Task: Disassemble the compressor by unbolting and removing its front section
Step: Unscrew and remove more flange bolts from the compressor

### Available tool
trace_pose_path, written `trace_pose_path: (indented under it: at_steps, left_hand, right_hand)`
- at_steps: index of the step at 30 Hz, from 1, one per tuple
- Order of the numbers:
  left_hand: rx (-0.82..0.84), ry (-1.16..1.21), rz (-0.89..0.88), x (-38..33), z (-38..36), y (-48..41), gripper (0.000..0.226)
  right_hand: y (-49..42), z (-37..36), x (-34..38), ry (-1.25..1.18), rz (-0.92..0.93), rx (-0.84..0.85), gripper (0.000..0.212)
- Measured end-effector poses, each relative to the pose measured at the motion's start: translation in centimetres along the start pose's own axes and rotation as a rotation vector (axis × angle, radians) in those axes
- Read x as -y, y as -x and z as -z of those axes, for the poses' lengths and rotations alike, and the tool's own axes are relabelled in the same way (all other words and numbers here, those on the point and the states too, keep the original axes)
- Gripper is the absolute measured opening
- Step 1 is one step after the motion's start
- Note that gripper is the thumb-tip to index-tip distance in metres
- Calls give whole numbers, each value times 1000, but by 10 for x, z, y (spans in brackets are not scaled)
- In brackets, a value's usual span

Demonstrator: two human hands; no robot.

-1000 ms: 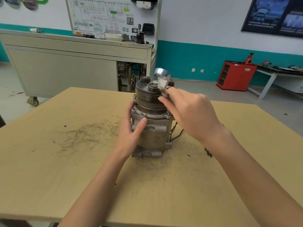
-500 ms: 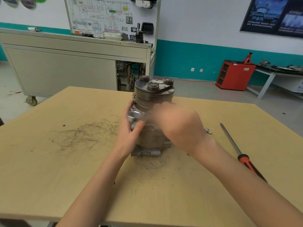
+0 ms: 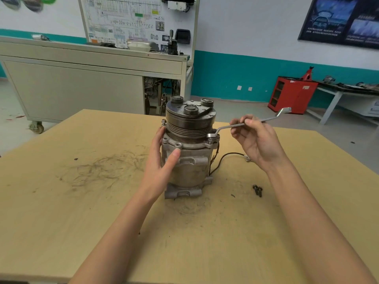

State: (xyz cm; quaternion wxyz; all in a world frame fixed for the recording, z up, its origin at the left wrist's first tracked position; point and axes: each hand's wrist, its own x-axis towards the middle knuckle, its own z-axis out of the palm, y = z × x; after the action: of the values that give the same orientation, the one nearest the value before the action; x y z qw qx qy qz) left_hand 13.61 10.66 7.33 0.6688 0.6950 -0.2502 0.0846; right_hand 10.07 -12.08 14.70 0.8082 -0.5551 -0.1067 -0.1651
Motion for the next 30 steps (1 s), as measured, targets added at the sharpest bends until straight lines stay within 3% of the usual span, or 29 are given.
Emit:
trace_pose_path:
  at_steps: [8,14,18,30]
  left_hand:
    - [9,-9,2,1,1,-1,87]
    - [2,-28,-7,3,0,-1,85]
    - [-6,-27,-8,4,0,-2,76]
    - [-2,-21,-11,4,0,-2,84]
  right_hand:
    - [27,-20,4,212,122,66,20]
    - [31,-4,-6,-109,24,-184,30]
    - [30,-1,1,-159,74,-210,37]
    - [43,-25,-4,247,208,-135,29]
